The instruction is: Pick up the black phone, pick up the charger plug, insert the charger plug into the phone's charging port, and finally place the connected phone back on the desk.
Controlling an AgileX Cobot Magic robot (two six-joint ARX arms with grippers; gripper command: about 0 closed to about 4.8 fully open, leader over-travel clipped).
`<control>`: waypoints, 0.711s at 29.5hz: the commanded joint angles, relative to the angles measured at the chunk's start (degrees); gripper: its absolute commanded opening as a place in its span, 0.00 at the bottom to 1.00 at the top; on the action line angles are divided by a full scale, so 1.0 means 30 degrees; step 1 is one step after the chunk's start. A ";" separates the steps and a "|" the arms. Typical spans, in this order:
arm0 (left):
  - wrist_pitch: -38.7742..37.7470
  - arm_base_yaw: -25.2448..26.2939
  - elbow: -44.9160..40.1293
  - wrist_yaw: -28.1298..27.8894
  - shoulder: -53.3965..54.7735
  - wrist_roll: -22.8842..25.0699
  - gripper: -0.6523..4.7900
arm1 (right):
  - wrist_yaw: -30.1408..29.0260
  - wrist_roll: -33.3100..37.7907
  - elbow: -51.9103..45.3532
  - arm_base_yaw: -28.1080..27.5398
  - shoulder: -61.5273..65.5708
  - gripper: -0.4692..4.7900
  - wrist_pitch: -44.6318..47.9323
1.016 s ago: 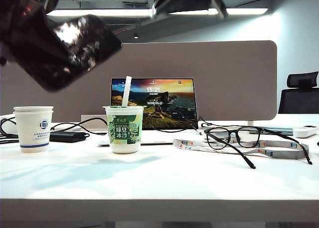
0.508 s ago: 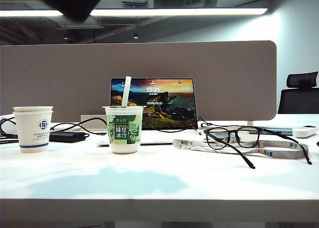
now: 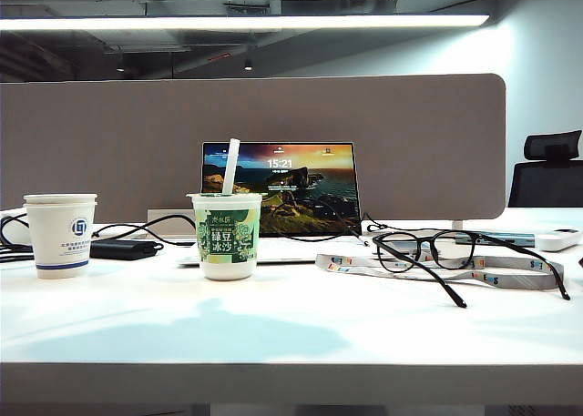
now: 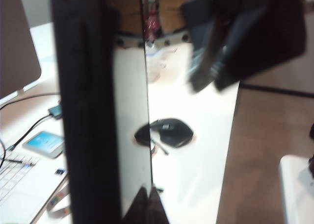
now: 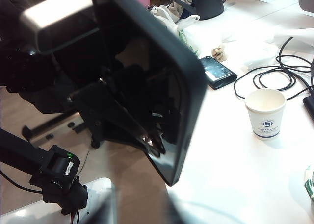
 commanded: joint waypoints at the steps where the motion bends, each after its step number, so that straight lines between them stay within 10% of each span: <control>1: 0.1807 0.0015 0.0160 0.0780 -0.0109 -0.0911 0.11 | -0.0087 -0.0036 0.0066 0.0044 -0.0087 0.75 0.0415; 21: 0.4546 -0.0044 0.0160 0.3344 -0.0087 -0.4758 0.11 | -0.1778 0.0080 0.0066 0.0058 -0.0138 0.79 0.5479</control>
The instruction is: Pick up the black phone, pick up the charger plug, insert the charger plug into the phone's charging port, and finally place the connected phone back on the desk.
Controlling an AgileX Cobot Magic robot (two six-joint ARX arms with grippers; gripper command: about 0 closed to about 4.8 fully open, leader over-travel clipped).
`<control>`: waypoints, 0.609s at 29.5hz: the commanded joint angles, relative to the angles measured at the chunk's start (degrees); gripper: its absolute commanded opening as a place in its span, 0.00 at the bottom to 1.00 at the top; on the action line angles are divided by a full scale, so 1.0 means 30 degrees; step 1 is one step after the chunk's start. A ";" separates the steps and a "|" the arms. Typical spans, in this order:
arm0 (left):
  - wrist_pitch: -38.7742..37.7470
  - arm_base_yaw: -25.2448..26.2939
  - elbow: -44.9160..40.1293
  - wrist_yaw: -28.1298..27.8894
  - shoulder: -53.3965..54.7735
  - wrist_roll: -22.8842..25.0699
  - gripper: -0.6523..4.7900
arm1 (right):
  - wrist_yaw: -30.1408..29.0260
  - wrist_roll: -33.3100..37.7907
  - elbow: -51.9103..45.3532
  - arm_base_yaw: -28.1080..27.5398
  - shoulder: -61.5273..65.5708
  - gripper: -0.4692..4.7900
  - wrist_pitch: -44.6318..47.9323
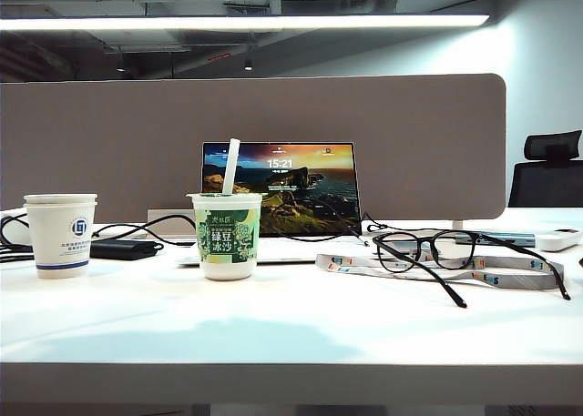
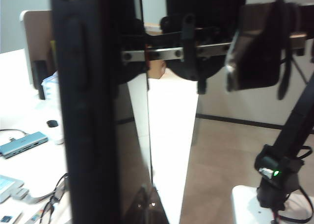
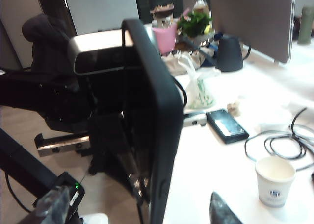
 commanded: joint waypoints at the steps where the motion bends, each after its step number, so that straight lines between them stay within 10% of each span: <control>1: 0.0736 -0.0131 0.0153 0.0270 -0.0066 -0.0386 0.11 | -0.0095 0.0182 0.0066 0.0058 0.0015 0.79 0.1326; 18: 0.1523 -0.3446 0.0153 -0.1049 0.0546 -0.0393 0.11 | -0.1763 0.1348 0.0058 0.0153 0.0495 0.78 0.3118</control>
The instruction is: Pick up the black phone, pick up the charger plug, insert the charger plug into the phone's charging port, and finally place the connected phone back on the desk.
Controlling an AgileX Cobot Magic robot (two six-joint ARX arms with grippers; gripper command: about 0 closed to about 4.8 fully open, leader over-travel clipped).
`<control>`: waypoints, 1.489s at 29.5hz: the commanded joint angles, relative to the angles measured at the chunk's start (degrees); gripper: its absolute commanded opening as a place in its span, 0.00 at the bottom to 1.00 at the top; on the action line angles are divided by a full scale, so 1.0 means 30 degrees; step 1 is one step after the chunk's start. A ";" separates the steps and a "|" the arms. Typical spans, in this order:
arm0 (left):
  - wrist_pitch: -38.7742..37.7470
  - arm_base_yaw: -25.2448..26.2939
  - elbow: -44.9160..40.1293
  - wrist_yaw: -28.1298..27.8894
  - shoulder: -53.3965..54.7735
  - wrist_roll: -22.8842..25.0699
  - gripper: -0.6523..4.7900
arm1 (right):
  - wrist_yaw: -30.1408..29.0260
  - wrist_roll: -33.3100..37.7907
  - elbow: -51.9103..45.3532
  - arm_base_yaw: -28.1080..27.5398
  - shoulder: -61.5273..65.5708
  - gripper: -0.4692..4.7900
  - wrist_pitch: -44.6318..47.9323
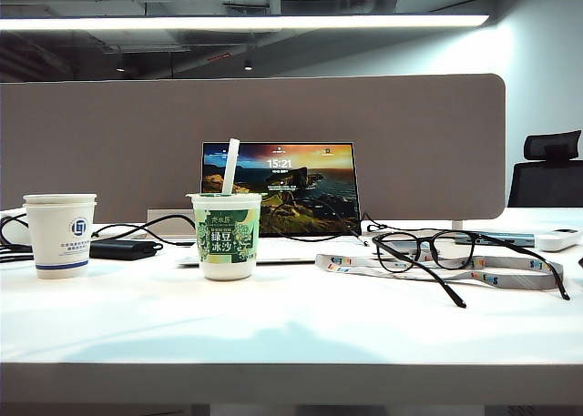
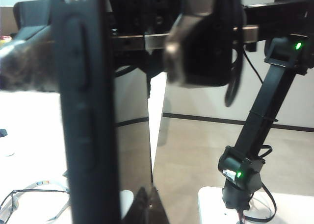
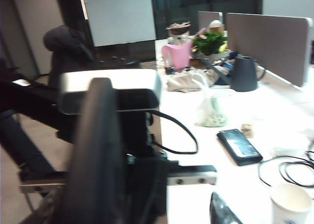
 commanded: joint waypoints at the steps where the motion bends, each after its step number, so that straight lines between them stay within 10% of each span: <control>1: 0.1020 -0.0080 0.0160 -0.0168 0.0051 -0.0058 0.11 | -0.0685 0.0583 0.0058 0.0036 -0.0051 0.76 0.0729; 38: 0.1450 -0.0080 0.0160 -0.0029 0.0131 -0.0430 0.11 | -0.0437 0.0911 0.0058 0.0277 0.0204 0.52 0.1049; 44: 0.1443 -0.0080 0.0160 -0.0022 0.0131 -0.0437 0.11 | -0.0444 0.0911 0.0058 0.0277 0.0430 0.19 0.1348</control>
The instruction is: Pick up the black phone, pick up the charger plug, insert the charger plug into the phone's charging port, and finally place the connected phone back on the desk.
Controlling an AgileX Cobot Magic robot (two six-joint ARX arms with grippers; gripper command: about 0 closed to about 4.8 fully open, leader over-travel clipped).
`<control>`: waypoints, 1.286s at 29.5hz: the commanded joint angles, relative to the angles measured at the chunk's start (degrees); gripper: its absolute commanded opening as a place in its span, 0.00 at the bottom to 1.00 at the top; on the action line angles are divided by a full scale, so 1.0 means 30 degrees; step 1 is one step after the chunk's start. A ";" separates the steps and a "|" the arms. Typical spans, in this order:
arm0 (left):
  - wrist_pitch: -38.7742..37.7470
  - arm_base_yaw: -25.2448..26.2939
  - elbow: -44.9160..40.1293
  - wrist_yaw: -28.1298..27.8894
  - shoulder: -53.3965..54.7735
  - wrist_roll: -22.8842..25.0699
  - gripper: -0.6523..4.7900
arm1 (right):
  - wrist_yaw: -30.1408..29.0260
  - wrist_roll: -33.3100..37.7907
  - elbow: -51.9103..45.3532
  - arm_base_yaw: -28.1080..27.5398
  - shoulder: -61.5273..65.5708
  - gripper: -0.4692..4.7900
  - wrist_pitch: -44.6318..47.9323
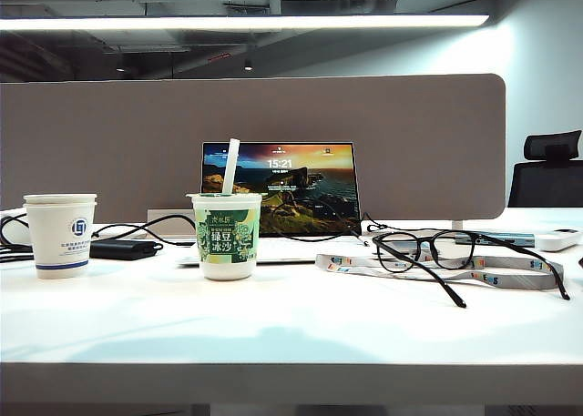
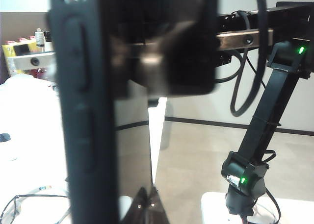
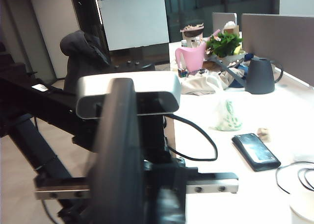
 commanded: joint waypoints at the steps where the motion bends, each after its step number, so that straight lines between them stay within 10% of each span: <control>1: 0.0692 -0.0015 0.0160 0.0146 -0.0095 -0.0044 0.11 | 0.0146 0.0007 0.0058 0.0022 0.0022 0.16 0.0393; 8: 0.0692 -0.0015 0.0160 -0.0087 -0.0095 -0.0758 0.13 | 0.0401 0.0007 0.0058 0.0022 0.0015 0.09 0.0517; 13: 0.0699 -0.0015 0.0160 -0.0619 -0.0095 -0.0809 0.50 | 0.0379 0.0015 0.0058 0.0015 -0.0029 0.09 0.0517; 22: 0.1435 0.0015 0.0160 -0.1778 -0.0109 -0.0874 0.88 | 0.0350 0.0226 0.0073 -0.0226 -0.0750 0.09 0.1501; 38: 0.8480 0.0015 0.0160 -0.5005 -0.0095 -0.5952 0.91 | 0.3585 0.4014 0.0066 -0.1188 -0.1428 0.09 0.9857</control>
